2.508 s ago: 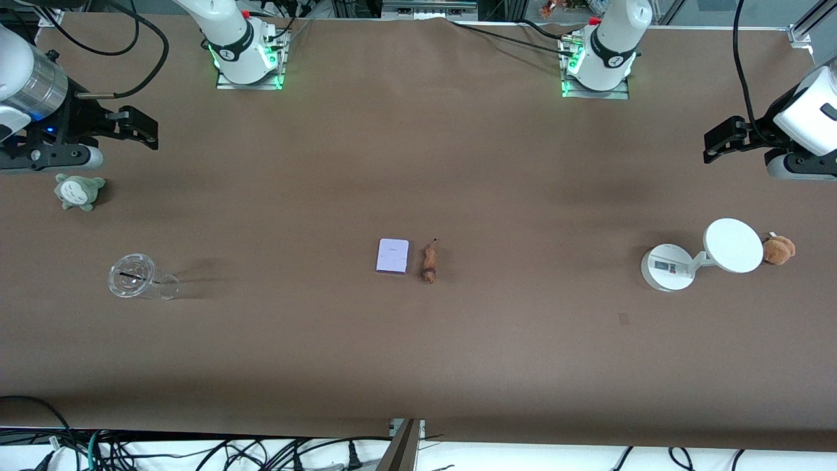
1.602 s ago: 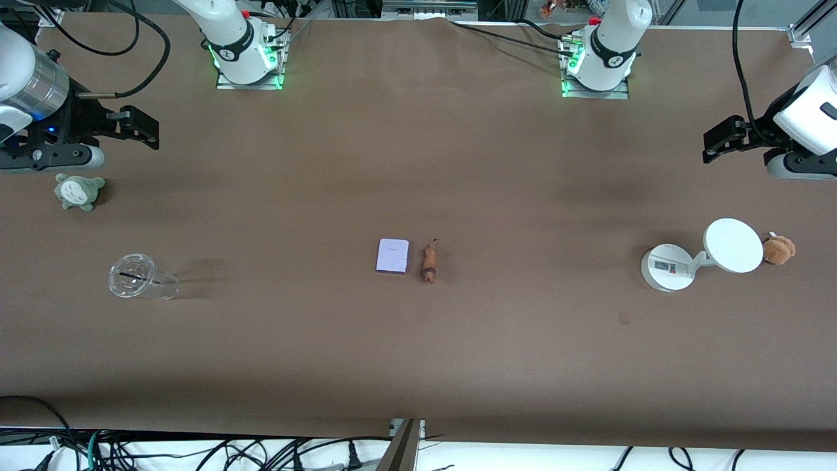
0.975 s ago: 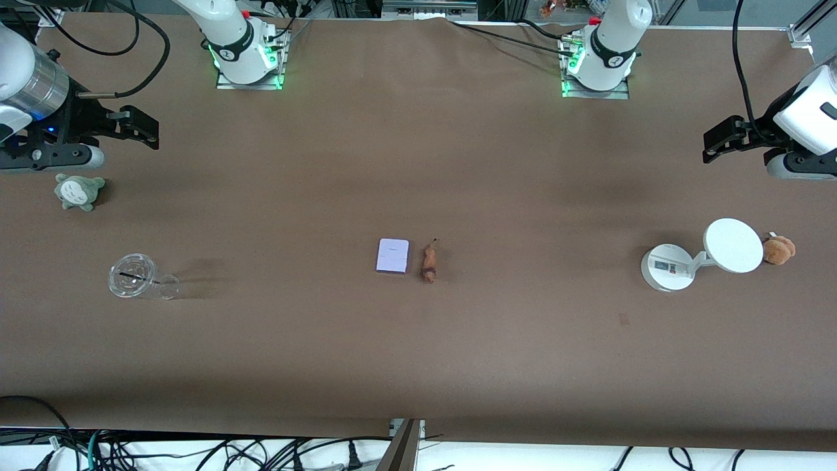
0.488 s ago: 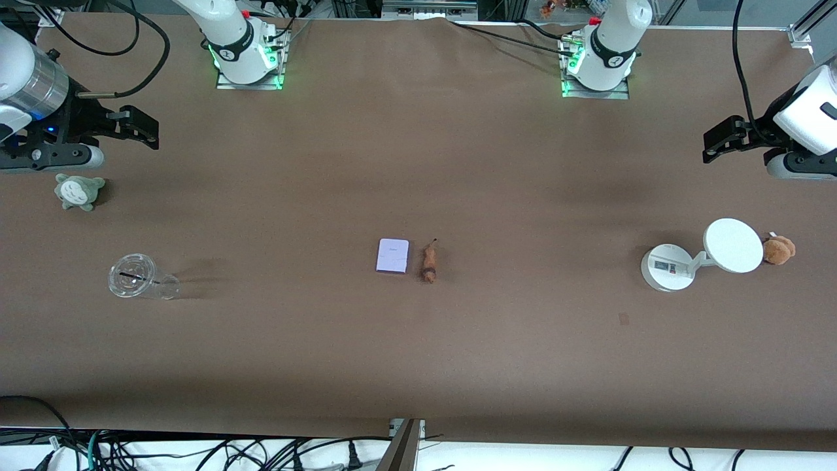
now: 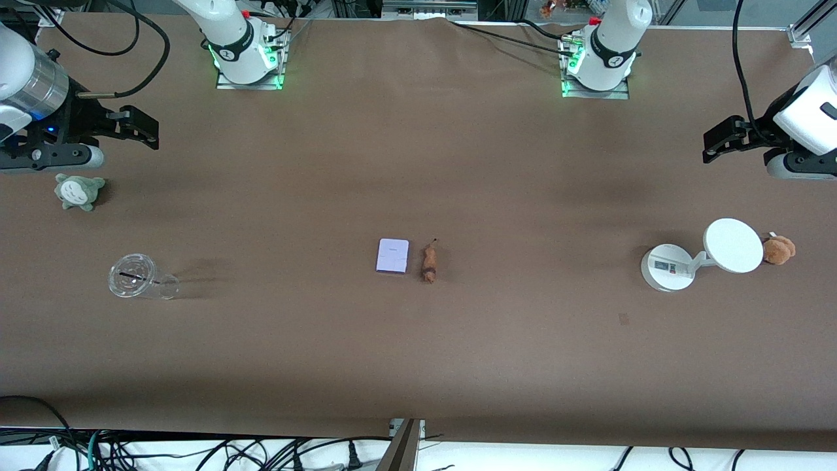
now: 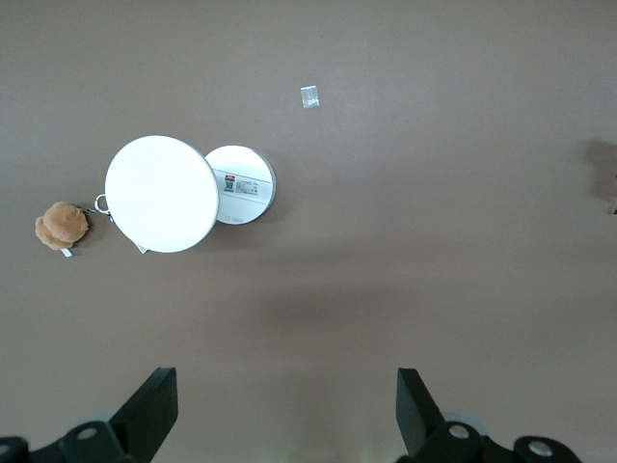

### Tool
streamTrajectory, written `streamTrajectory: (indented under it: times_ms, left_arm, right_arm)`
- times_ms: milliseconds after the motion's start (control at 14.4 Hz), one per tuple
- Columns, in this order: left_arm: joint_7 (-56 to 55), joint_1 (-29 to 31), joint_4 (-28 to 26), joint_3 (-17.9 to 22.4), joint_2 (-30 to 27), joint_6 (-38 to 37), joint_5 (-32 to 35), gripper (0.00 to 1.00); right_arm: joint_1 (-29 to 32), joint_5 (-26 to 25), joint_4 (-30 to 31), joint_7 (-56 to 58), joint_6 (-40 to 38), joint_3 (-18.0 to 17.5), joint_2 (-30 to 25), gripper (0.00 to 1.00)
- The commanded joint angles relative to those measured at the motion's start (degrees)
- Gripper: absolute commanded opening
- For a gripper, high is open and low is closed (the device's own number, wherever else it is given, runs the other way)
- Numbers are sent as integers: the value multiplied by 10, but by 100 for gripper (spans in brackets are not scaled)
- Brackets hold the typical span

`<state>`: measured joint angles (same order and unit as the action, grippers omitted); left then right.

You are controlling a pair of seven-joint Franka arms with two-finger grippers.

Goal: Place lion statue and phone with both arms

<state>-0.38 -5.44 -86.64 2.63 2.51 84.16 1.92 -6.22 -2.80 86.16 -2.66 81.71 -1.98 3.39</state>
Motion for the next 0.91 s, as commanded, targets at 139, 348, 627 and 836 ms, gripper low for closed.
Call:
streamTrajectory:
  times_ms: [139,348,627,836]
  left_arm:
    - [8,0,9,1,-2,-3,-6,100]
    - [7,3,7,0,-2,-3,-6,100]
    - [9,6,5,1,-1,9,-12,100]
    - [6,3,10,1,4,13,-10,100]
  right_arm:
    - [1,-3,-13,0,-8,-1,5,100]
    - [0,-4,-13,0,-8,-1,4,100]
    - [0,-4,-13,0,-7,-1,6,100]
    - [0,-5,-13,1,-7,-1,14,100]
